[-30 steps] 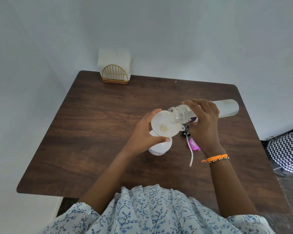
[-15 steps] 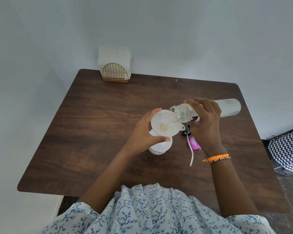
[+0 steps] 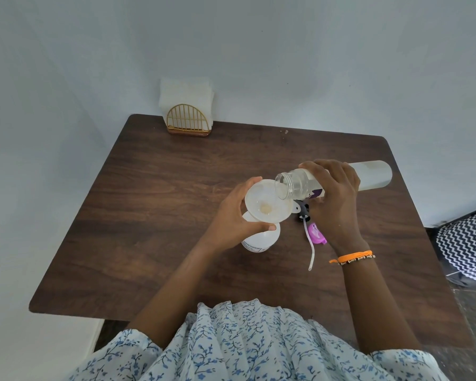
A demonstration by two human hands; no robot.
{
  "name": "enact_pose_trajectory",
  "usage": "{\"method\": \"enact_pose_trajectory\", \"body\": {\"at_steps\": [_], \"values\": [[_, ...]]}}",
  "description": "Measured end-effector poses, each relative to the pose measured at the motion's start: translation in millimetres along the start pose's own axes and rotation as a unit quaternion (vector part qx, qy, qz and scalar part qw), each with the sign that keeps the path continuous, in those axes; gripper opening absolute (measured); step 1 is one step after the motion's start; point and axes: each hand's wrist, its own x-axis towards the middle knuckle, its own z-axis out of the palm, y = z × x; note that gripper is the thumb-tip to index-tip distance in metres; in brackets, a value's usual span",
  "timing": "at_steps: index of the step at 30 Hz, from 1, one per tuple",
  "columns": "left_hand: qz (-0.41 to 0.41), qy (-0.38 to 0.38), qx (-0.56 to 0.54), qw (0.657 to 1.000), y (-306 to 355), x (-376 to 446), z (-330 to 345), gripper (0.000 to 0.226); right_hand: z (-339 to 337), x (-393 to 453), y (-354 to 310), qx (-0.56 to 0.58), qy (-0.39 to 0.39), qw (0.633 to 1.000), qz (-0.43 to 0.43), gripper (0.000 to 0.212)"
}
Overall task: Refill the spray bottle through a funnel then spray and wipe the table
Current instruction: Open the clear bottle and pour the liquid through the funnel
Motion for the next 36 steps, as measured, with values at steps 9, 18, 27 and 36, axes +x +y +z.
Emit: {"method": "enact_pose_trajectory", "body": {"at_steps": [9, 18, 27, 36], "values": [[0.000, 0.001, 0.000, 1.000, -0.7, 0.0, 0.0, 0.089, 2.4, -1.5, -0.1, -0.002, 0.000, 1.000, -0.009, 0.057], [-0.005, 0.000, 0.006, 1.000, 0.5, -0.9, -0.2, 0.089, 1.1, -2.0, -2.0, 0.002, 0.003, 1.000, -0.011, 0.055], [-0.009, -0.003, 0.009, 1.000, 2.1, -1.9, -0.8, 0.088, 1.4, -2.6, -3.5, -0.001, 0.002, 1.000, -0.011, 0.058], [-0.008, -0.002, -0.001, 1.000, 2.5, -1.8, -0.8, 0.088, 2.4, -2.5, -1.1, -0.006, 0.007, 1.000, -0.007, 0.055]]}}
